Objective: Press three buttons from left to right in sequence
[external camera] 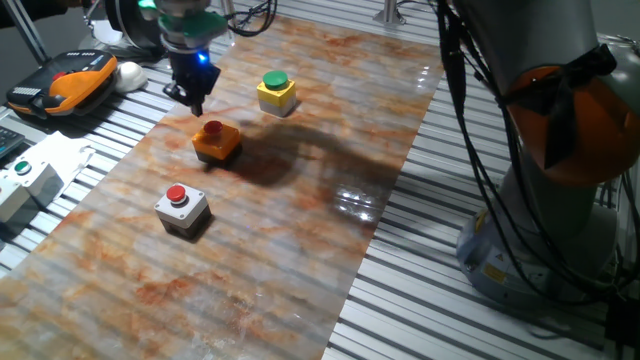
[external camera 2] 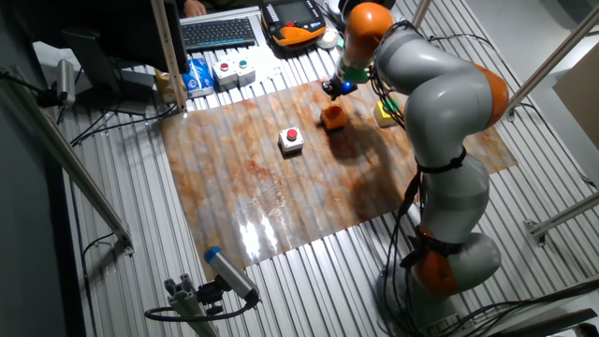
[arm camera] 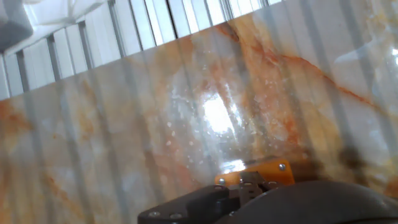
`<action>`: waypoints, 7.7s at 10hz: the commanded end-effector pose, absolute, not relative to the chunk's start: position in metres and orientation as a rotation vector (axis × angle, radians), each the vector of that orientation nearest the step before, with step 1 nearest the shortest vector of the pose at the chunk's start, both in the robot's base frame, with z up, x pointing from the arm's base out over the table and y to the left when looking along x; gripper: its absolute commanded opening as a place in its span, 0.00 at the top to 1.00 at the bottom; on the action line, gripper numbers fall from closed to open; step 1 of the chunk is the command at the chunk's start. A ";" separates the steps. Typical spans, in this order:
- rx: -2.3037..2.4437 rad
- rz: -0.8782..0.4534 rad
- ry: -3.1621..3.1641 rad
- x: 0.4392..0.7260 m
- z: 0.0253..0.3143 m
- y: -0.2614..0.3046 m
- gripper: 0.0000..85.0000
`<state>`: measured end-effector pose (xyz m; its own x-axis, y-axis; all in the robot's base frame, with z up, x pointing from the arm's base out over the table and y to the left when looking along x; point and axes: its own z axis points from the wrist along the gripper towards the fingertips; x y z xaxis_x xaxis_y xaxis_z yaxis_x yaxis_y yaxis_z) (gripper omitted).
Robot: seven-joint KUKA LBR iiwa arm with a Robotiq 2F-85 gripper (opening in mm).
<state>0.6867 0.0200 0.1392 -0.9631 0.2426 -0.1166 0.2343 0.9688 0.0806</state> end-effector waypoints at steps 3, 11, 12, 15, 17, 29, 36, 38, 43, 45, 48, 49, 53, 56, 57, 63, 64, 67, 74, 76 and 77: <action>0.439 0.077 2.989 0.686 0.151 0.049 1.00; 0.590 0.014 2.941 0.663 0.149 0.137 1.00; 0.599 0.014 2.941 0.662 0.149 0.141 1.00; 0.630 0.004 2.937 0.659 0.148 0.157 1.00; 0.647 -0.009 2.935 0.656 0.147 0.164 1.00; 0.641 -0.023 2.949 0.656 0.151 0.164 1.00; 0.716 0.154 3.028 0.656 0.151 0.164 1.00; 0.716 0.079 2.997 0.656 0.151 0.164 1.00; 0.675 0.055 2.997 0.656 0.151 0.164 1.00; 0.659 0.010 2.996 0.653 0.150 0.167 1.00; 0.655 0.012 3.002 0.648 0.150 0.167 1.00; 0.653 0.014 3.002 0.645 0.146 0.166 1.00; 0.659 0.001 2.996 0.634 0.147 0.171 1.00; 0.648 -0.010 2.980 0.624 0.136 0.172 1.00; 0.638 -0.012 2.975 0.621 0.132 0.171 1.00; 0.642 -0.008 2.965 0.609 0.124 0.179 1.00; 0.646 -0.009 2.963 0.608 0.123 0.180 1.00; 0.663 -0.020 2.951 0.603 0.119 0.189 1.00; 0.667 -0.018 2.949 0.603 0.118 0.193 1.00; 0.667 -0.016 2.948 0.603 0.118 0.193 1.00; 0.667 -0.016 2.948 0.603 0.118 0.194 1.00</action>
<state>0.6031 0.1941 0.1183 -0.8959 0.4282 -0.1180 0.4295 0.9029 0.0161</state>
